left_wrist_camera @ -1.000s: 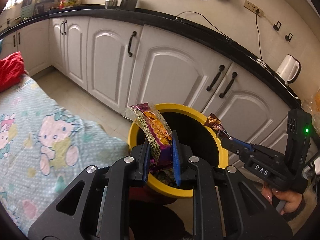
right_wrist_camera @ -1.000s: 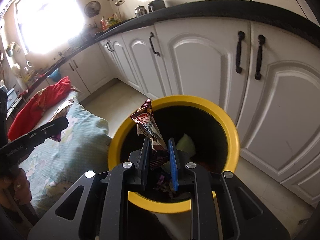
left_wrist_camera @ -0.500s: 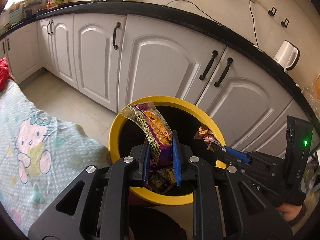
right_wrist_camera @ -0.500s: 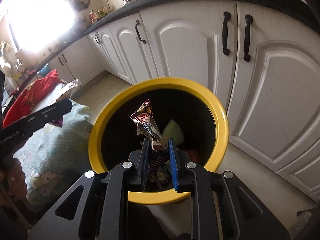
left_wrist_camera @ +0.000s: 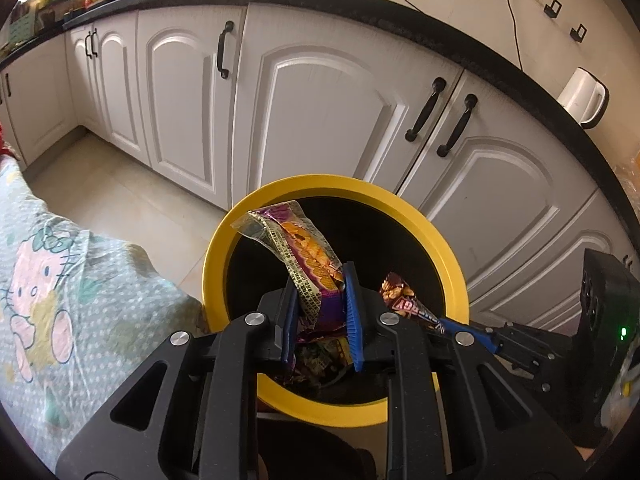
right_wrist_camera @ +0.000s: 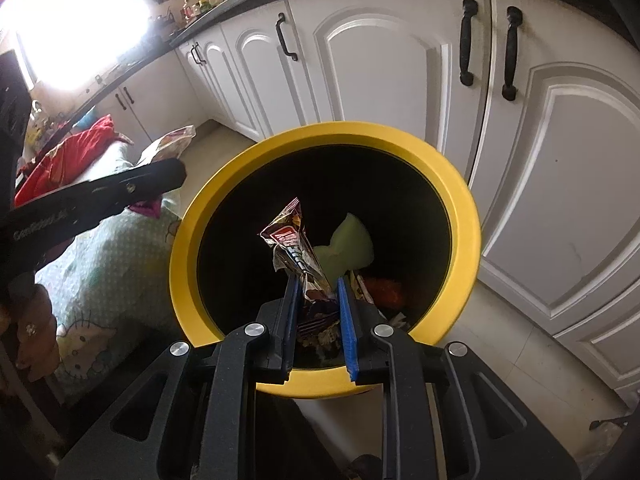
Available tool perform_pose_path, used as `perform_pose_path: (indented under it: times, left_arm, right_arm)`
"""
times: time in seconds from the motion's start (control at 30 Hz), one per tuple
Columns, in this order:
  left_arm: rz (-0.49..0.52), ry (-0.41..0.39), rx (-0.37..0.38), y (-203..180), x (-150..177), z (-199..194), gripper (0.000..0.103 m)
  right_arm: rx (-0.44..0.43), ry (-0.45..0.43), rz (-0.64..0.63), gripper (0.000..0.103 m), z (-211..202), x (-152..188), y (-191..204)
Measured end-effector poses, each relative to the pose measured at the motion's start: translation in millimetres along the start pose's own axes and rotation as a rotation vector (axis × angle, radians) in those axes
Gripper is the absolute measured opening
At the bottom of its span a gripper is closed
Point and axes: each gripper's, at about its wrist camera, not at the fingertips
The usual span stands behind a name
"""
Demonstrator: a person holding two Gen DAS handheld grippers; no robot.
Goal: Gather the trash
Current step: 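Open both tools to drop the snack bag and brown wrapper into the bin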
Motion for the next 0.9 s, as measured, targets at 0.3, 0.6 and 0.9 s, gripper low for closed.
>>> perform_pose_path:
  times: [0.3, 0.6, 0.9]
  left_arm:
    - [0.004, 0.035, 0.002, 1, -3, 12, 0.031]
    - [-0.011, 0.033, -0.024, 13, 0, 0, 0.058]
    - [-0.02, -0.013, -0.067, 34, 7, -42, 0.092]
  right_arm:
    - [0.012, 0.007, -0.003, 0.024, 3, 0, 0]
    - [0.021, -0.029, 0.016, 0.044, -16, 2, 0]
    - [0.023, -0.089, -0.032, 0.077, -49, 9, 29]
Point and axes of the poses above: each gripper's, at about its wrist camera, not at the fingertips, and z roughly the way its jaws point, y to its left, x to its underside, and after that the axes turned 13 degrees about -x, right-handed
